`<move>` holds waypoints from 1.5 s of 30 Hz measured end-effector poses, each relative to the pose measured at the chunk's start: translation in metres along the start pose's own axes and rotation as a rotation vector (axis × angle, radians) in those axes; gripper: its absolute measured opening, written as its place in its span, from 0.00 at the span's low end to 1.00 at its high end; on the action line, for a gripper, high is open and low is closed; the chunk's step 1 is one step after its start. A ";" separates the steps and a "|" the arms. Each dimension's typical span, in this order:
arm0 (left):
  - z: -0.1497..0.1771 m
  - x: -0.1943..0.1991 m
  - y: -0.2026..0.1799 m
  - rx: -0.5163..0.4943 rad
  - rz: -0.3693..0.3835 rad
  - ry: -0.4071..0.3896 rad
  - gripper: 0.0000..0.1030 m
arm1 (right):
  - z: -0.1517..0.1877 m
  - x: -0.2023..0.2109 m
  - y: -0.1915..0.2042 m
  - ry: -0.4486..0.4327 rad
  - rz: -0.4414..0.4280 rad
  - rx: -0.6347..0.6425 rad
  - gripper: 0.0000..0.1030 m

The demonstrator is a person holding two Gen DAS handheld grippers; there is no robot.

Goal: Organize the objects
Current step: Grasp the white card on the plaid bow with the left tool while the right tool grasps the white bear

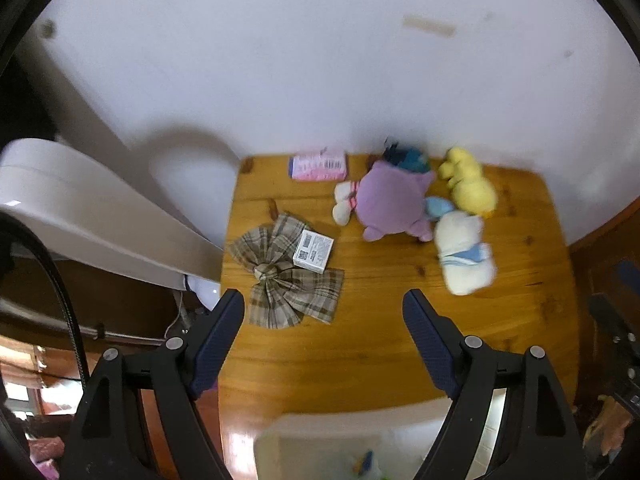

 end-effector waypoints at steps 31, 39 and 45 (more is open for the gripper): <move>-0.020 -0.158 -0.045 -0.045 -0.061 0.033 0.62 | 0.041 -0.206 -0.045 0.285 -0.077 -0.154 0.78; -0.019 -0.167 -0.045 -0.032 -0.072 0.061 0.43 | 0.045 -0.206 -0.039 0.312 -0.065 -0.137 0.68; -0.020 -0.163 -0.047 -0.034 -0.101 0.041 0.42 | 0.044 -0.196 -0.034 0.305 -0.087 -0.143 0.55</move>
Point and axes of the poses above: each gripper's, at about its wrist camera, not at the fingertips, and x roughly against the way its jaws point, y to its left, z to its underside, the point moved 6 cm from there along -x, roughly the way its jaws point, and after that the axes turned 12 degrees about -z, right-handed, at the moved point
